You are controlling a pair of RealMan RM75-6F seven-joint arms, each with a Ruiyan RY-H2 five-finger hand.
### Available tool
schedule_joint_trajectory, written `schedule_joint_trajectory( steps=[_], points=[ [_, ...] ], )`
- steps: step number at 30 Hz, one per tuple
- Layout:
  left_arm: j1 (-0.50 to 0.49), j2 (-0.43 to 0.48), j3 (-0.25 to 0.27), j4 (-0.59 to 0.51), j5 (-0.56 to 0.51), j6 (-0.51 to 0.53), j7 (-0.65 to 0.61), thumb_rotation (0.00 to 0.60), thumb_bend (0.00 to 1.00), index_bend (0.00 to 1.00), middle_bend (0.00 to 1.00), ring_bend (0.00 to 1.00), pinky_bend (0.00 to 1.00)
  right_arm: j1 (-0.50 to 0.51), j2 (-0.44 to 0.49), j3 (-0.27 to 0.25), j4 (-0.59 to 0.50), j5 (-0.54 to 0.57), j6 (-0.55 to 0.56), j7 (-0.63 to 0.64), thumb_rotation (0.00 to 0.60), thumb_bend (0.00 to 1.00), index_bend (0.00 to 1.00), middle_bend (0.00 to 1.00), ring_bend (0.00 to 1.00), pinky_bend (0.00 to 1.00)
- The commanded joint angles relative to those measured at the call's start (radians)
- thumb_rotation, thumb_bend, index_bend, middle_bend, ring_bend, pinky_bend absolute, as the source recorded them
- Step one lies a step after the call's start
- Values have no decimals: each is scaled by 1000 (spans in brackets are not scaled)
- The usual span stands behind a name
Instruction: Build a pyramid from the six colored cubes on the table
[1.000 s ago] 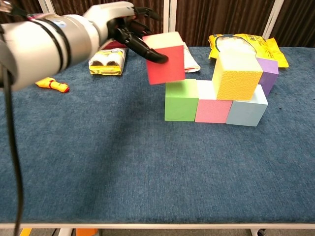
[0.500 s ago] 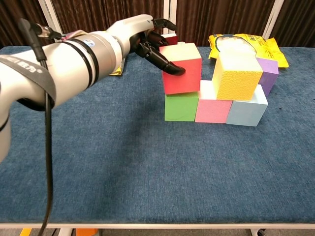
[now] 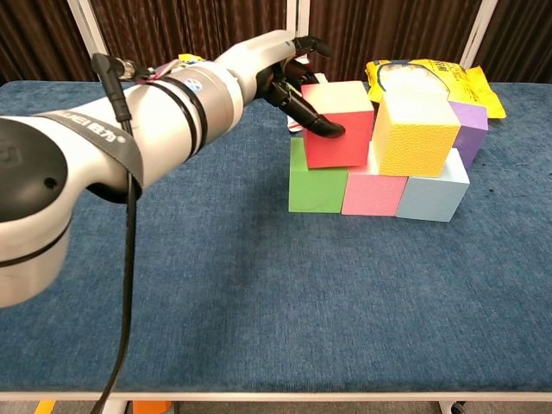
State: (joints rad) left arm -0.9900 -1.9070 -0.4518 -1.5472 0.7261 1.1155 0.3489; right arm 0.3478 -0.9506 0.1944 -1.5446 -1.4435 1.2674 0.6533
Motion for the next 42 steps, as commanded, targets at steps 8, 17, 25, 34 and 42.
schedule_joint_trajectory(
  steps=[8,17,25,34,42],
  points=[
    [-22,-29,-20,45,-22,-24,-9,600,204,90,579,173,92,-10,1,-7,12,-2,3,11,600,0,0,26,0,0],
    [-25,-33,-9,52,4,-12,1,600,205,90,585,173,92,-12,-3,-9,27,-2,-2,25,600,0,0,26,0,0],
    [-25,-44,4,71,5,-20,5,600,204,90,586,173,92,-9,-11,-11,36,-7,-7,27,600,0,0,26,0,0],
    [-24,-46,-9,84,0,-34,-8,600,204,90,585,173,92,-11,-20,-15,60,-1,-16,44,600,0,0,26,0,0],
    [-27,-47,-18,73,-5,-42,-15,600,204,90,586,182,92,-12,-13,-15,62,-3,-16,48,600,0,0,26,0,0]
  ],
)
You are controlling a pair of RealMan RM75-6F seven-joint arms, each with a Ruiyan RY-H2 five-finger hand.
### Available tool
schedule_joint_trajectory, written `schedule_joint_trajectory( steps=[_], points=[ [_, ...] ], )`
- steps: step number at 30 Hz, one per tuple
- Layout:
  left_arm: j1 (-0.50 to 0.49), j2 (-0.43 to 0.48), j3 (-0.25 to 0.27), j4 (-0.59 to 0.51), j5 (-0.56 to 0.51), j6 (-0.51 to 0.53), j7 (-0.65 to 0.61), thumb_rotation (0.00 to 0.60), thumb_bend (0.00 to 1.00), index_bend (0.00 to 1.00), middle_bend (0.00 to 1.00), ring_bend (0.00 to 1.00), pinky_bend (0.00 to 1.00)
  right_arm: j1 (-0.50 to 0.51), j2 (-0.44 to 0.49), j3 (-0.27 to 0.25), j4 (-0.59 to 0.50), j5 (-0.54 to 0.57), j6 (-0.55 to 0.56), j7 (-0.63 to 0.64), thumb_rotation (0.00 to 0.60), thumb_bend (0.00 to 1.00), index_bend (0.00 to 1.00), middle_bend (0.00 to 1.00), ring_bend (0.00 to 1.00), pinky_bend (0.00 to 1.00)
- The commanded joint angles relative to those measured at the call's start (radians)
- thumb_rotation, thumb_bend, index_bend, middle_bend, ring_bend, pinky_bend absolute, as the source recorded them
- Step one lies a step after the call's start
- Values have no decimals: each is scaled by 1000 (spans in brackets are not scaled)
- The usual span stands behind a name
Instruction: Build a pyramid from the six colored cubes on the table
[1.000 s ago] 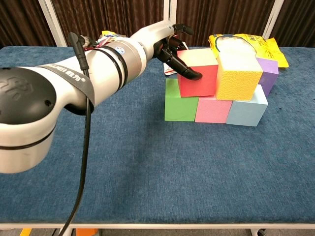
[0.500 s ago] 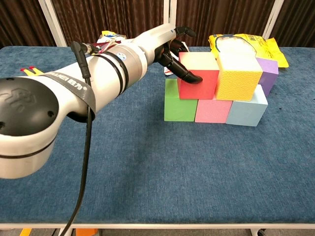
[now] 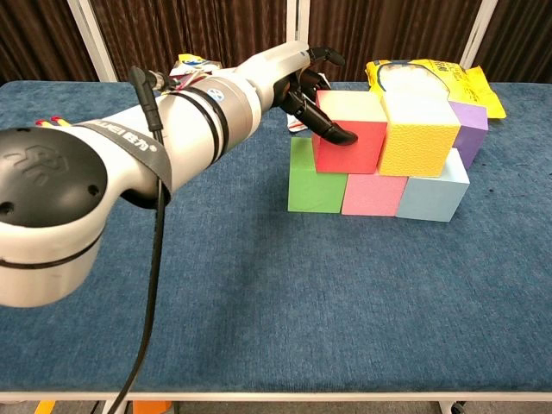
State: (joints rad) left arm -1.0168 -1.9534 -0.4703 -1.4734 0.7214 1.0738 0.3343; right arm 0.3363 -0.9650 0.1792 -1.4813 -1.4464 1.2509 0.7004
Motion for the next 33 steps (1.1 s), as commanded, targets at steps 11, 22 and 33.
schedule_joint_trajectory(
  steps=[11,22,33],
  points=[
    [5,-2,0,12,-9,-6,-11,600,204,90,571,182,92,-3,-4,-4,10,2,-5,8,600,0,0,26,0,0],
    [12,-1,6,19,36,-25,-58,600,156,82,389,170,89,-8,-6,-4,17,3,0,14,600,0,0,26,0,0],
    [22,13,18,8,49,-42,-77,600,125,71,201,98,77,-15,-2,-5,20,6,0,19,600,0,0,25,0,0]
  ],
)
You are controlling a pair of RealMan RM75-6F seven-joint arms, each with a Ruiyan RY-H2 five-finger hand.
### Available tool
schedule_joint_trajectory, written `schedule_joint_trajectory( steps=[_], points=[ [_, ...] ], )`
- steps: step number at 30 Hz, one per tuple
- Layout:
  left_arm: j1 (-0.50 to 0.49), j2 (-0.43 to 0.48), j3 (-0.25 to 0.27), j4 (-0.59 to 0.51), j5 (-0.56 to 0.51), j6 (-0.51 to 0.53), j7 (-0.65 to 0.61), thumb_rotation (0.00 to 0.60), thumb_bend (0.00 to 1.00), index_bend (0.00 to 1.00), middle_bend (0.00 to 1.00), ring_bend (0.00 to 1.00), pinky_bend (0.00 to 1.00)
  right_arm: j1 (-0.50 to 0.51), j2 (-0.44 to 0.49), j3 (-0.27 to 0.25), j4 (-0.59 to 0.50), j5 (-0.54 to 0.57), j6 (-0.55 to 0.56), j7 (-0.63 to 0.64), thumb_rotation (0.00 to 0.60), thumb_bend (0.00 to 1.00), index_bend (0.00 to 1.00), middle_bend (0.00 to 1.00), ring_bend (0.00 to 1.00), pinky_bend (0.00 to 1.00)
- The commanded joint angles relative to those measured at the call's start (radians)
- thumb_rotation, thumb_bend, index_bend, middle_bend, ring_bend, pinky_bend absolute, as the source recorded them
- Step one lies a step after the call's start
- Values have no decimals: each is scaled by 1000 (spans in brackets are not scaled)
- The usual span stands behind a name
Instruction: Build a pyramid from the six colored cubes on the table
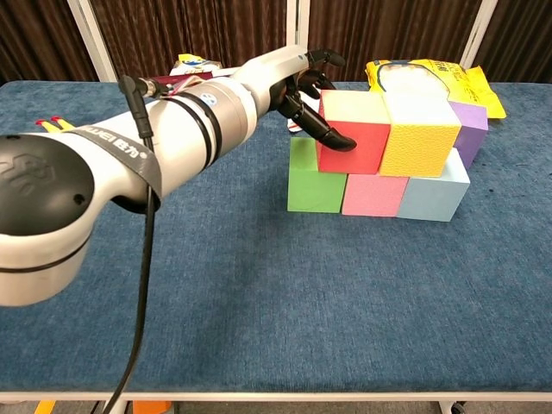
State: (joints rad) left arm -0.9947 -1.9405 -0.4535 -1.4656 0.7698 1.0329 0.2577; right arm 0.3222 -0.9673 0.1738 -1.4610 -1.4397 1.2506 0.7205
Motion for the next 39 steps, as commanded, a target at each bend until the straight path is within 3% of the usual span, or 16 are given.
schedule_joint_trajectory(
  steps=[1,9,14,19,25,31,39],
  points=[
    [1,1,2,-1,2,-2,-2,600,125,71,197,95,75,-1,1,0,-1,0,1,-2,600,0,0,24,0,0],
    [7,10,11,-12,17,-9,-12,600,121,68,167,67,68,-3,-1,0,3,2,0,0,600,0,0,23,0,0],
    [14,32,20,-36,32,-15,-14,600,113,55,51,7,46,-4,1,1,3,-2,3,1,600,0,0,20,0,0],
    [38,78,37,-88,43,-17,-18,600,110,45,9,0,22,-4,9,0,-7,-7,5,-3,600,0,0,19,0,0],
    [128,233,110,-243,35,27,29,600,108,36,0,0,10,-1,39,-7,-30,1,-25,-35,600,0,0,19,0,0],
    [271,439,201,-386,48,128,38,600,109,36,0,0,10,30,61,-13,-71,51,-121,-152,600,0,0,22,0,0],
    [461,611,292,-466,193,282,-72,600,110,36,0,0,13,139,54,21,-81,252,-321,-422,600,0,0,71,0,0]
  ],
)
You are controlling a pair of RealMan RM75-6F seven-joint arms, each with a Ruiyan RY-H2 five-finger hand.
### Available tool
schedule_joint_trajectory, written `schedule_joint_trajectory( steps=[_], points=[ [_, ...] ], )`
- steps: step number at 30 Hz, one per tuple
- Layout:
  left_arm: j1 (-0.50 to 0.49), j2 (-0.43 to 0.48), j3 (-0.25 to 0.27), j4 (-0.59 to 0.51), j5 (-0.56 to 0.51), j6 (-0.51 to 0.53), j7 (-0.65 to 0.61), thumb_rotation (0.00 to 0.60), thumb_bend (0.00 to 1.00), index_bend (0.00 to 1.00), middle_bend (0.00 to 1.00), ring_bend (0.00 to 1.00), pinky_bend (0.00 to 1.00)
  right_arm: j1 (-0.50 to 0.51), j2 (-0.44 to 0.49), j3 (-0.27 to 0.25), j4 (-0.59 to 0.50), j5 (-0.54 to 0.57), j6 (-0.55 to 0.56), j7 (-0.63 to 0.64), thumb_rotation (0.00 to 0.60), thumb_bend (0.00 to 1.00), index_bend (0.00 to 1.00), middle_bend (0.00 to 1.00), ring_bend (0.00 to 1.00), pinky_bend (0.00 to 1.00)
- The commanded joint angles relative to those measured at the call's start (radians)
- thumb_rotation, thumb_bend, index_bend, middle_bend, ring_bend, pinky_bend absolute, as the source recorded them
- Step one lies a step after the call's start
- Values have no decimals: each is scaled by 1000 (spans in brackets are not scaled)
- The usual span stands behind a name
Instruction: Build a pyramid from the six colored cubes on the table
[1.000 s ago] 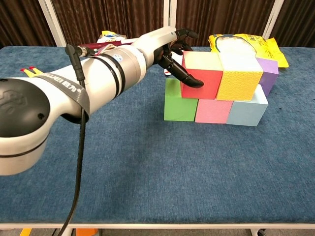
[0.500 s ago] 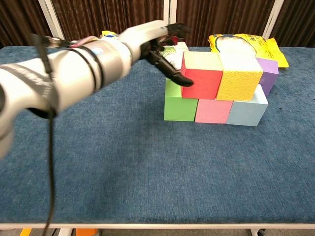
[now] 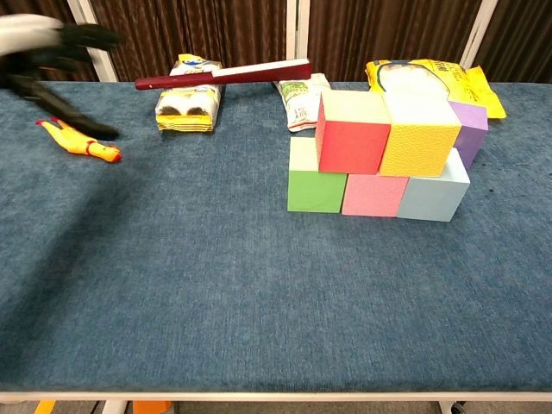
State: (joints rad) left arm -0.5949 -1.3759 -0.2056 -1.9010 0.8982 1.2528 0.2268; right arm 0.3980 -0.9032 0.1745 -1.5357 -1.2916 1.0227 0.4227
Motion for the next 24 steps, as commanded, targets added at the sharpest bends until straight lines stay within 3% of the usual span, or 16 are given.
schedule_joint_trajectory(
  steps=[1,9,15,24],
  points=[
    [77,54,53,-30,82,76,-48,600,109,36,1,0,13,76,-22,23,-3,124,-107,-152,600,0,0,75,0,0],
    [165,68,100,15,210,147,-106,600,102,36,7,0,14,207,-183,46,78,311,-205,-393,600,0,0,101,0,0],
    [201,58,123,155,368,190,-180,600,78,36,15,0,15,301,-299,56,163,421,-256,-513,600,0,0,130,0,0],
    [243,67,132,210,395,174,-235,600,77,37,17,0,15,401,-439,53,269,546,-308,-617,600,0,0,160,0,0]
  ],
)
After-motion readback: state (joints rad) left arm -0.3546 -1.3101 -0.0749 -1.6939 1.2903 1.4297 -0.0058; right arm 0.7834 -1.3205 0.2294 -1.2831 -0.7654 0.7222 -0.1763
